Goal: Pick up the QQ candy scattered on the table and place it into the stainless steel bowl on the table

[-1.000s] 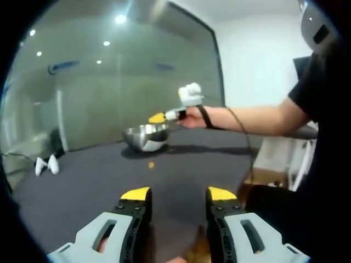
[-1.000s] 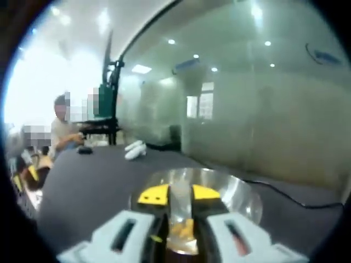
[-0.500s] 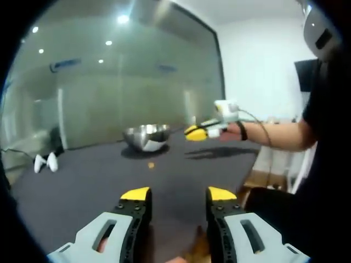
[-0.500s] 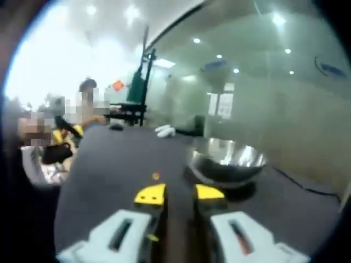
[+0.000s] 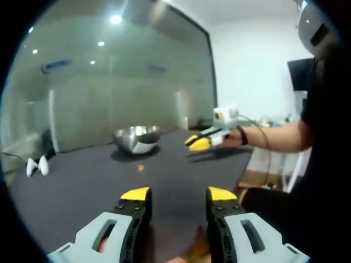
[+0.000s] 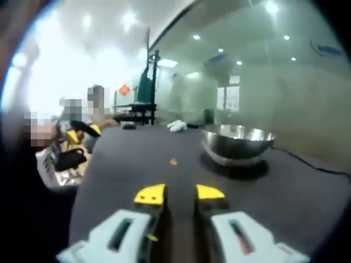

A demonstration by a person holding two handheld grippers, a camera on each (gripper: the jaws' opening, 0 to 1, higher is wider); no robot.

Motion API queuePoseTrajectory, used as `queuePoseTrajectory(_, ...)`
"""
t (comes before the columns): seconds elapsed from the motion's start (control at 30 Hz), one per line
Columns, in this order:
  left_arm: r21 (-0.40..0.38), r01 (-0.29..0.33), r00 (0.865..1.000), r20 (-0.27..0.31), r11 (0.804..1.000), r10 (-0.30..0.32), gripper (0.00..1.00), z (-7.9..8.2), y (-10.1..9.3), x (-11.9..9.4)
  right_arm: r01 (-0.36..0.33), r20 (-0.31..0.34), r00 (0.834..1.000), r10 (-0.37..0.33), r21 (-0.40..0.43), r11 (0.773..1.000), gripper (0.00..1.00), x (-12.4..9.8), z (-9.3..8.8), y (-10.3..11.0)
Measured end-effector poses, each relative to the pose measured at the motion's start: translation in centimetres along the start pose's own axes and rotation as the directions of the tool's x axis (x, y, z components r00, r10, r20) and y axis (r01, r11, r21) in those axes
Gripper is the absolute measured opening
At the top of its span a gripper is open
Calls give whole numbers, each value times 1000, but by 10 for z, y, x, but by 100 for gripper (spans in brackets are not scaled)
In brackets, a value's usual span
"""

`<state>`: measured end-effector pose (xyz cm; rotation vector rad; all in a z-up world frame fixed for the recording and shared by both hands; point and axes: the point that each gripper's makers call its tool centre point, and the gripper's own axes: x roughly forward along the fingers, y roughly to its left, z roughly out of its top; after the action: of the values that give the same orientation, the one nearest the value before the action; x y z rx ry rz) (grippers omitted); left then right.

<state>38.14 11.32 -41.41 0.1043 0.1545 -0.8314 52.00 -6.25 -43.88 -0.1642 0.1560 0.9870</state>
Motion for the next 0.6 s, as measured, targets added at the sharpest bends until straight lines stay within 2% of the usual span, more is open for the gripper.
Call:
queuePoseTrajectory(0.07, -5, -7, 1000, 1, 1000, 7, 41, 0, 2, -1, -13, 9, 1000, 13, 27, 1000, 21, 8, 1, -2)
queuePoseTrajectory(0.23, -7, -13, 1000, 6, 1000, 13, 41, 0, 3, -4, -41, 9, 999, 41, 26, 999, 21, 29, 3, -1)
queuePoseTrajectory(0.37, -10, -20, 1000, -2, 1000, 20, 41, -3, 5, -6, -79, -26, 997, 79, 0, 997, 21, 50, 0, 6)
queuePoseTrajectory(0.6, -13, -26, 1000, 3, 1000, 26, 41, -3, 6, -7, -128, -36, 991, 127, -18, 992, 22, 88, 8, 16)
